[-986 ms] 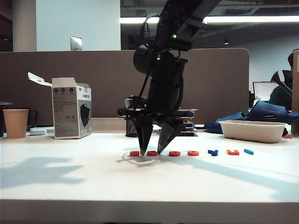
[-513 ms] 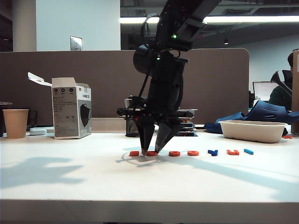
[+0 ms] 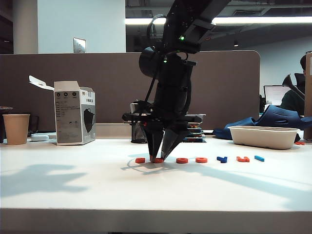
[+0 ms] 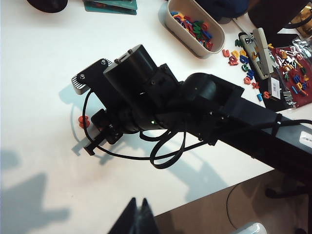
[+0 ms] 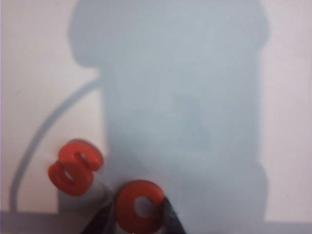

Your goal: Select the appropriate letters from the row of letter magnets placed on the table to arrange into the word "cool".

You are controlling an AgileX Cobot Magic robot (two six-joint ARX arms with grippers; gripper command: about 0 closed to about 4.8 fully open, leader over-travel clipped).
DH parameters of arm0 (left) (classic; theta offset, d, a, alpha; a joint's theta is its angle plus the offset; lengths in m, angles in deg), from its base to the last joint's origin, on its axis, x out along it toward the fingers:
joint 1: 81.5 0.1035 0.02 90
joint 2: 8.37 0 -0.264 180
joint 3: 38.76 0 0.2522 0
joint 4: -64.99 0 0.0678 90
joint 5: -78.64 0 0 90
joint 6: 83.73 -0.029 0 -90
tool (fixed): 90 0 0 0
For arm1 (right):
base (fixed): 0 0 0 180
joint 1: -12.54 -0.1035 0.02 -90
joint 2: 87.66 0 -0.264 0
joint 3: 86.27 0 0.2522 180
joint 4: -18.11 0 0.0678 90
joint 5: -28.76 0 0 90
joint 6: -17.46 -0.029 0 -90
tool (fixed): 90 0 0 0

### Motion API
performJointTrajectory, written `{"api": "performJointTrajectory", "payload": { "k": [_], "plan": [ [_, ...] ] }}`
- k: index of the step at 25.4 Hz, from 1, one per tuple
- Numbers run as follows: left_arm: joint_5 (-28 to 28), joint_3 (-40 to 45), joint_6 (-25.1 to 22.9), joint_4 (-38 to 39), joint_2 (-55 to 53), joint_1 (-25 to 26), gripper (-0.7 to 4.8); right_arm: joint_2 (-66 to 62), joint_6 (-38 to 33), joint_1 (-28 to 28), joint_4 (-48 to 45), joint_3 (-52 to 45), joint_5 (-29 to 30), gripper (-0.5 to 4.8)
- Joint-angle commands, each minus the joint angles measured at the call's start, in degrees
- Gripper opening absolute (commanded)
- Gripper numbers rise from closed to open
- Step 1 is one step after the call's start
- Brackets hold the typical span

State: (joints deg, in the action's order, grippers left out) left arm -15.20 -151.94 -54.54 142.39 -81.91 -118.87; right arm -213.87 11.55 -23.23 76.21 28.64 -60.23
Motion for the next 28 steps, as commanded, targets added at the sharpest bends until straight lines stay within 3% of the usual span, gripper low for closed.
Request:
{"api": "performJointTrajectory", "payload": {
  "k": [1, 11, 16, 18, 21, 28],
  "plan": [
    [0.2, -0.2, -0.3, -0.7, 0.2, 0.0, -0.04, -0.2, 0.2, 0.0, -1.0, 0.1, 0.0, 1.03],
    [0.2, -0.2, -0.2, -0.7, 0.2, 0.0, -0.04, -0.1, 1.9, 0.5, 2.9, 5.7, -0.3, 1.03],
    [0.2, -0.2, -0.2, -0.7, 0.2, 0.0, -0.04, -0.1, 1.0, 0.5, 6.7, 11.7, -5.2, 1.03],
    [0.2, -0.2, -0.3, -0.7, 0.2, 0.0, -0.04, 0.1, -3.6, 0.5, 11.4, 14.2, -7.4, 1.03],
    [0.2, -0.2, -0.2, -0.7, 0.2, 0.0, -0.04, 1.7, -12.0, 0.6, 17.2, 14.3, -5.6, 1.03],
    [0.2, -0.2, -0.3, -0.7, 0.2, 0.0, -0.04, 3.2, -17.8, -1.2, 23.0, 13.0, -5.4, 1.03]
  ]
}}
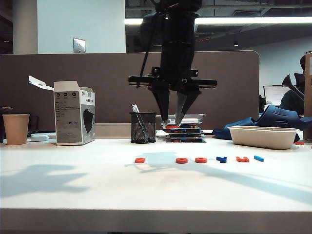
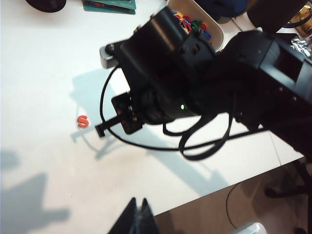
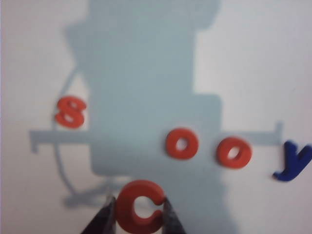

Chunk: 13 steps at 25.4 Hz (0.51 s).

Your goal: Select the appropriate letters from the row of letter magnets placed on the table to arrange into the word "cool".

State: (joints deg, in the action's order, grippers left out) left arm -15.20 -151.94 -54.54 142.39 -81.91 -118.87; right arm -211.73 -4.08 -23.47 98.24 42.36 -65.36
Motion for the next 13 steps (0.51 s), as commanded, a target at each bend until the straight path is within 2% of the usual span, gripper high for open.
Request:
{"api": "performJointTrajectory", "payload": {
  "k": [1, 13],
  "plan": [
    [0.2, -0.2, -0.3, -0.7, 0.2, 0.0, -0.04, 1.4, -2.7, -1.2, 1.1, -1.3, -0.3, 1.03],
    [0.2, -0.2, -0.3, -0.7, 0.2, 0.0, -0.04, 6.6, -9.2, -6.4, -8.6, -19.4, 0.4, 1.03]
  ]
}}
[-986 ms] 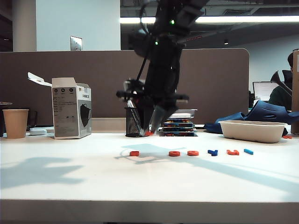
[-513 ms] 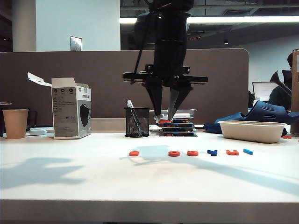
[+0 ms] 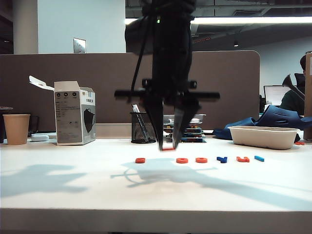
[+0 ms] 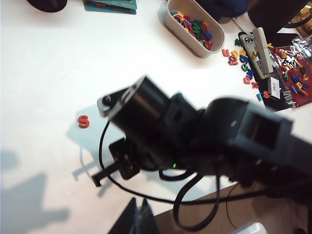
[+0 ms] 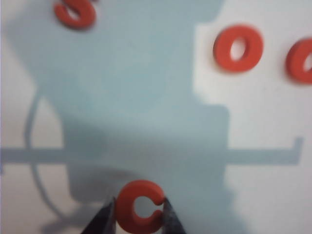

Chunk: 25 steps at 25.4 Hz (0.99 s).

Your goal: Select the appropriate letters from the row of letter magnets placed on the table to arrange into the word "cool".

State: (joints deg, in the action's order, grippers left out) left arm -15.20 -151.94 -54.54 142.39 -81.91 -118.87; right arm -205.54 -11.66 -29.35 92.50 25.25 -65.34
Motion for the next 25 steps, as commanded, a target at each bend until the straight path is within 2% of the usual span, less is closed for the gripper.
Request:
{"api": "performJointTrajectory", "payload": {
  "k": [1, 4, 17, 20, 22, 25],
  "plan": [
    [0.2, -0.2, -0.3, -0.7, 0.2, 0.0, -0.04, 0.3, -2.5, -0.8, -4.4, -4.0, 1.2, 1.03],
    [0.2, -0.2, -0.3, -0.6, 0.2, 0.0, -0.04, 0.3, -4.0, -1.4, -7.1, -6.3, 2.2, 1.03],
    [0.2, -0.2, -0.3, -0.5, 0.2, 0.0, -0.04, 0.3, -4.2, -1.3, -7.1, -6.6, 2.1, 1.06],
    [0.2, -0.2, -0.3, -0.4, 0.2, 0.0, -0.04, 0.3, -4.2, -1.3, -7.3, -6.6, 2.1, 1.41],
    [0.2, -0.2, -0.3, -0.3, 0.2, 0.0, -0.04, 0.3, -4.2, -1.3, -7.3, -6.6, 2.1, 1.89],
    [0.2, -0.2, -0.3, -0.3, 0.2, 0.0, -0.04, 0.3, -4.1, -1.3, -7.0, -6.5, 2.1, 1.92]
  ]
}}
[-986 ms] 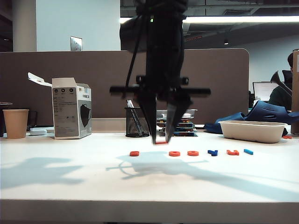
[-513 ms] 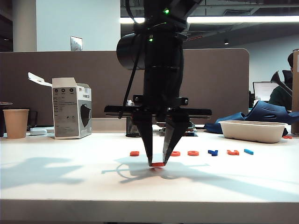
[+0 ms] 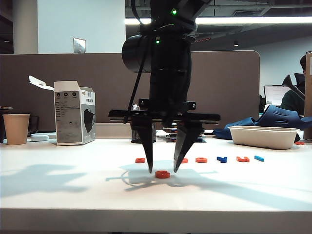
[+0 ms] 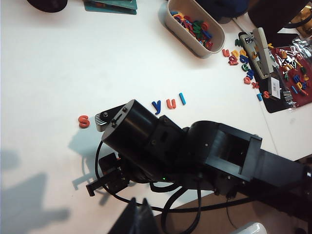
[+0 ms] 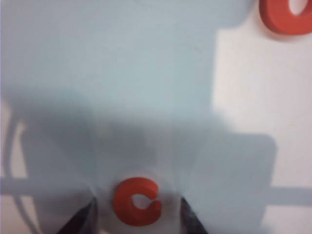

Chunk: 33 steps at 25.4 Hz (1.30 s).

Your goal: Select the appropriate letters from the row of letter magnets placed on the table to arrange into the word "cool".

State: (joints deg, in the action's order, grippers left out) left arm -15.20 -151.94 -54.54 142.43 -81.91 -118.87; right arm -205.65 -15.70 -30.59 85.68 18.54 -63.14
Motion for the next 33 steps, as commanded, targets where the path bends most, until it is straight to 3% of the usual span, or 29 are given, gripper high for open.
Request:
{"api": "performJointTrajectory", "payload": {
  "k": [1, 11, 15, 16, 17, 18, 21, 28, 33],
  "plan": [
    [0.2, -0.2, -0.3, -0.3, 0.2, 0.0, -0.04, 0.5, 0.1, 0.0, -0.3, 0.3, -0.3, 1.94],
    [0.2, -0.2, -0.2, -0.3, 0.2, 0.0, -0.04, 0.7, 7.8, 2.8, 7.2, 12.8, -7.3, 1.88],
    [0.2, -0.2, -0.3, -0.3, 0.2, 0.0, -0.04, 0.7, 9.4, 7.2, 7.3, 14.1, -7.2, 1.36],
    [0.2, -0.2, -0.2, -0.3, 0.2, 0.0, -0.04, 0.3, 9.5, 8.9, 6.8, 14.1, -7.0, 1.09],
    [0.2, -0.2, -0.2, -0.3, 0.2, 0.0, -0.04, 0.2, 9.9, 9.3, 6.5, 14.1, -7.0, 0.39],
    [0.2, -0.2, -0.2, -0.3, 0.2, 0.0, -0.04, 0.1, 11.1, 9.9, 6.0, 14.1, -6.7, -0.13],
    [0.2, -0.2, -0.2, -0.3, 0.2, 0.0, -0.04, -0.6, 15.6, 10.5, 3.4, 14.1, -4.9, -0.02],
    [0.2, -0.2, -0.3, -0.4, 0.2, 0.0, -0.04, -4.9, 17.9, 14.0, 1.1, 14.0, 8.0, -0.02],
    [0.2, -0.2, -0.3, -0.3, 0.2, 0.0, -0.04, -6.7, 18.3, 16.2, 2.8, 14.0, 9.8, -0.01]
  ]
}}
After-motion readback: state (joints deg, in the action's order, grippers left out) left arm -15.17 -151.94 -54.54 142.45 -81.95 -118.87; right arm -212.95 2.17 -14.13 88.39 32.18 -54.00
